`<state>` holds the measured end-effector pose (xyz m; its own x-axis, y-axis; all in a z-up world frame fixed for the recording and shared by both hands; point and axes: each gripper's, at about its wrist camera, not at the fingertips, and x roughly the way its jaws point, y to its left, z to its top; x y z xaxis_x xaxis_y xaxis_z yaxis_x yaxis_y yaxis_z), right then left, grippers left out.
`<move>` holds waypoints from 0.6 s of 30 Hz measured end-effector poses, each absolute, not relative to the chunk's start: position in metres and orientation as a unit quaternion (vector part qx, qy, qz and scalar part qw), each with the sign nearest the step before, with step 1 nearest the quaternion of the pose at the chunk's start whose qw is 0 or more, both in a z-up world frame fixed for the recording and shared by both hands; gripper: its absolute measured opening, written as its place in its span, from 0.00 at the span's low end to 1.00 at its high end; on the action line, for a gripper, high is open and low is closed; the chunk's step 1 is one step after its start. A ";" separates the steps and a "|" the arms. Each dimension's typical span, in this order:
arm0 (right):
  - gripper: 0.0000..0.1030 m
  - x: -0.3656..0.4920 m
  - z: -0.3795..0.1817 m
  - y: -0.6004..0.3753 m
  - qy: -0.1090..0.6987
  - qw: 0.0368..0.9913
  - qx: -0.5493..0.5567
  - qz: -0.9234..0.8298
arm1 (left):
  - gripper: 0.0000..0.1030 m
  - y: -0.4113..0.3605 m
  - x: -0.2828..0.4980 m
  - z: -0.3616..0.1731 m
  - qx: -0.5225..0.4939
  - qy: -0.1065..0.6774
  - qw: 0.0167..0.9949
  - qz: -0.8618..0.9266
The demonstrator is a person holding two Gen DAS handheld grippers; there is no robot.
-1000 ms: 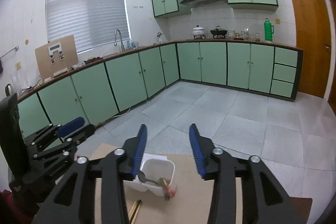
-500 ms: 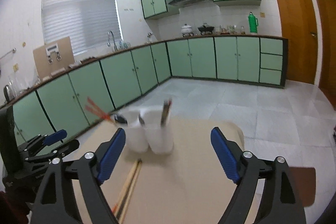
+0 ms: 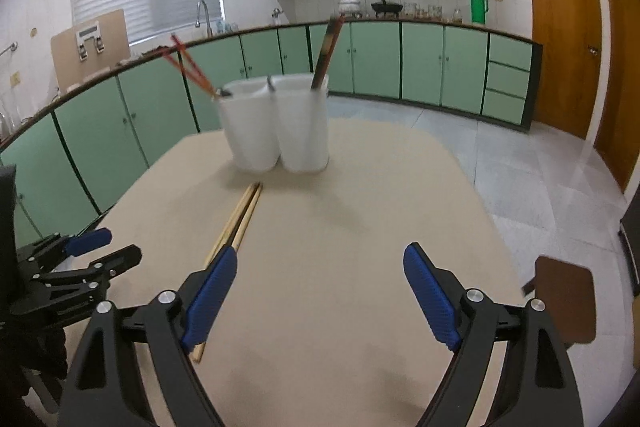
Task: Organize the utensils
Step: 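Withdraw both open tools from the holder back toward the chopsticks, then grasp a plain wooden chopstick with the right tool while the left tool grasps a red-patterned one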
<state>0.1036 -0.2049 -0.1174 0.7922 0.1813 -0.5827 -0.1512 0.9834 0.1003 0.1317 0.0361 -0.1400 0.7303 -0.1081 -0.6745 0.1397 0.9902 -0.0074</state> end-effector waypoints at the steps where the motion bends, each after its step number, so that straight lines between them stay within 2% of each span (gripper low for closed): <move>1: 0.81 0.101 -0.122 -0.205 0.314 0.945 0.023 0.089 | 0.61 0.036 0.130 -0.142 0.025 0.363 0.929 -0.066; 11: 0.80 0.085 -0.154 -0.173 0.368 0.922 0.012 0.121 | 0.63 0.041 0.120 -0.166 0.038 0.399 0.915 -0.056; 18: 0.64 0.081 -0.165 -0.147 0.390 0.910 -0.008 0.142 | 0.63 0.044 0.117 -0.164 0.031 0.398 0.916 -0.048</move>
